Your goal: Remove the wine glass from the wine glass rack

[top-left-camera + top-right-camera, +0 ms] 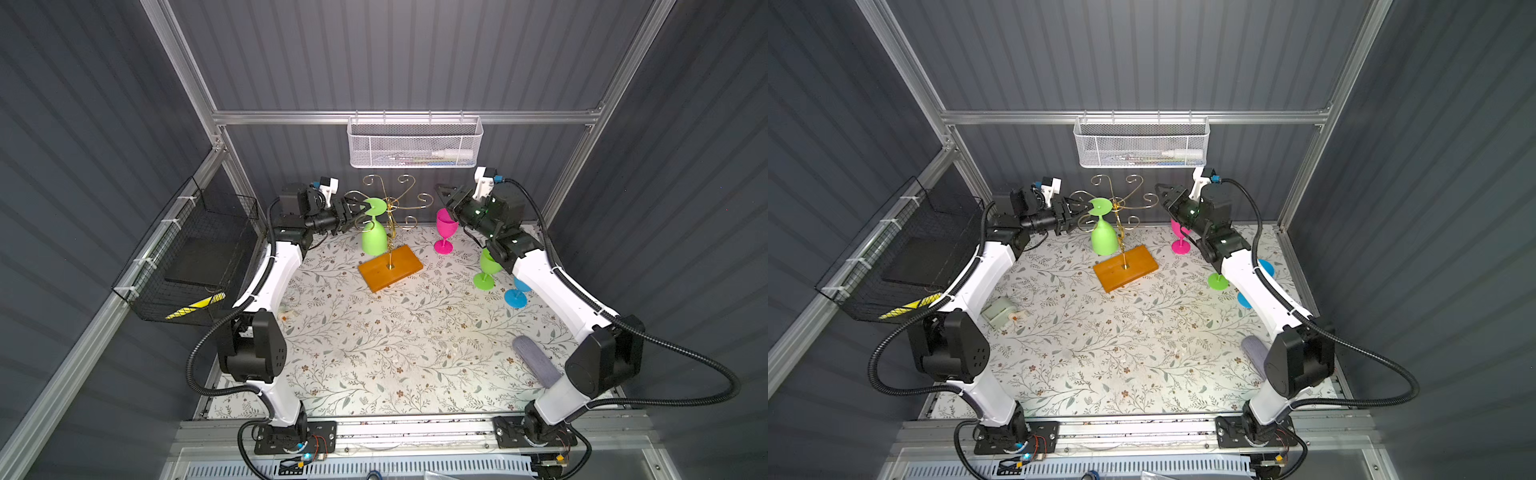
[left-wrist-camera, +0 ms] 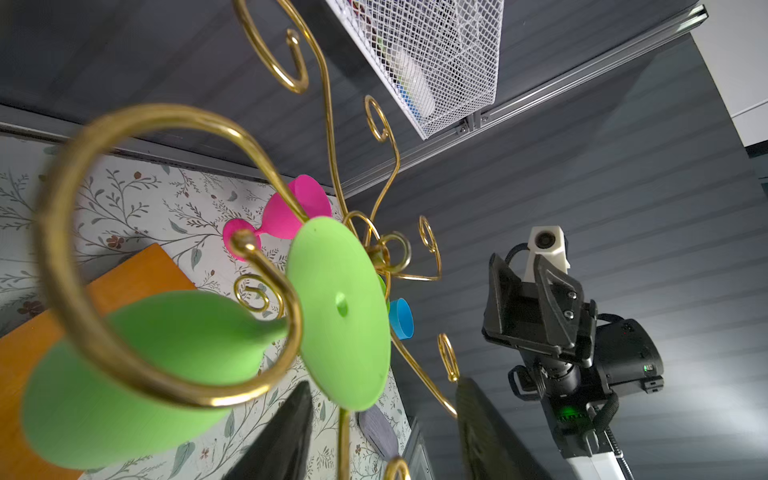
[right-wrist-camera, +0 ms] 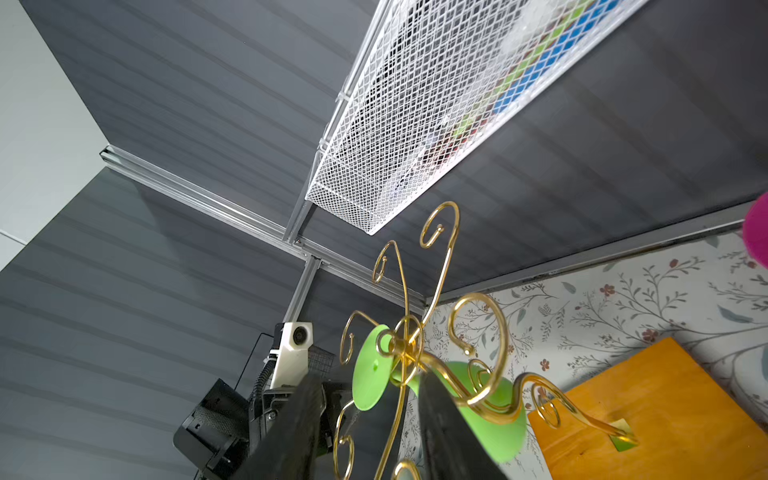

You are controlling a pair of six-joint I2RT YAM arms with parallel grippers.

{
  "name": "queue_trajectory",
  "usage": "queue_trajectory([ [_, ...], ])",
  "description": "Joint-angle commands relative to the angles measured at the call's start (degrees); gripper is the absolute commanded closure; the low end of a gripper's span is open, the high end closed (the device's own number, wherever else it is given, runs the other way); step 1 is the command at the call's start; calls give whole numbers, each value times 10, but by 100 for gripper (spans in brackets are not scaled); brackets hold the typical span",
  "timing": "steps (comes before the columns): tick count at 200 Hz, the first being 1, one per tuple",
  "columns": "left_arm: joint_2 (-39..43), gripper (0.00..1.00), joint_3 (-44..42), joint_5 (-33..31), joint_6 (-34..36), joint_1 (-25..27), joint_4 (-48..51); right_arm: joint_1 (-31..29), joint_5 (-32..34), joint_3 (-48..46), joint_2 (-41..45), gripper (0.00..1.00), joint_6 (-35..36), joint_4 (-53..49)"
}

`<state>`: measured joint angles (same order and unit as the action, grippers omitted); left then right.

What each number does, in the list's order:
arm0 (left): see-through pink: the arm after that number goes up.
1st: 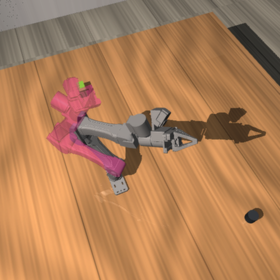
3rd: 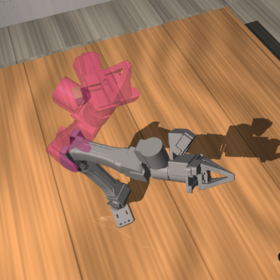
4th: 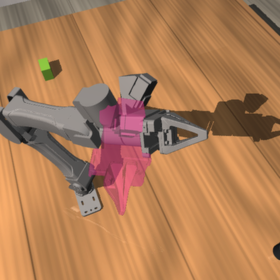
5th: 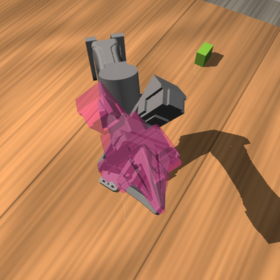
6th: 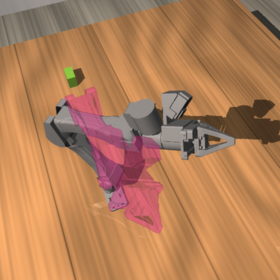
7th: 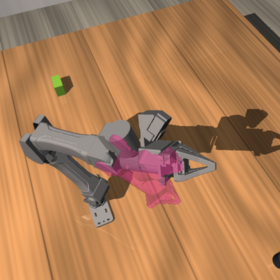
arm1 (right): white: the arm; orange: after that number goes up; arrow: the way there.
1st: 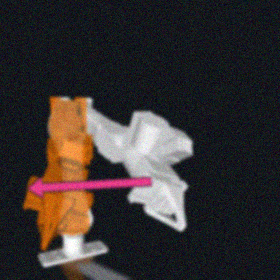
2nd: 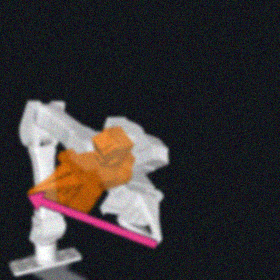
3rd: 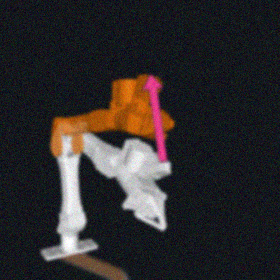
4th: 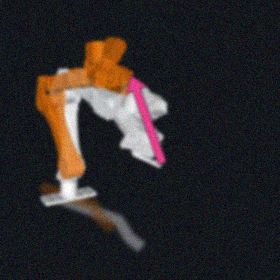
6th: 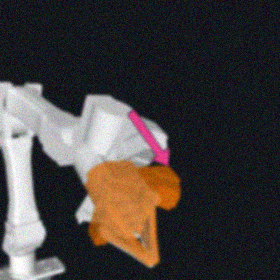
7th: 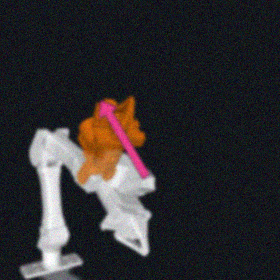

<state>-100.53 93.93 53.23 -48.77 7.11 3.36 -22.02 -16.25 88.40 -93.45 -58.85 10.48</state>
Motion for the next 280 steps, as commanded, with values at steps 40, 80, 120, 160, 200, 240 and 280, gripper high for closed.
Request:
queue_trajectory([
  [40,-13,46,24,9,7,-3,7,0,-2,-48,30,51,31,12],
  [80,-27,51,33,3,8,5,10,0,13,-95,69,45,55,12],
  [120,-29,54,38,-4,22,8,28,0,30,-128,110,42,81,-2],
  [160,25,48,-3,-58,76,-7,61,7,39,-170,156,39,106,-26],
  [200,94,44,-60,-134,128,-17,70,31,37,-213,204,35,126,-44],
  [240,166,42,-108,-218,193,-18,64,60,49,-237,254,31,204,-109],
  [280,212,36,-173,-339,222,-20,125,84,68,-251,289,27,264,-178],
])
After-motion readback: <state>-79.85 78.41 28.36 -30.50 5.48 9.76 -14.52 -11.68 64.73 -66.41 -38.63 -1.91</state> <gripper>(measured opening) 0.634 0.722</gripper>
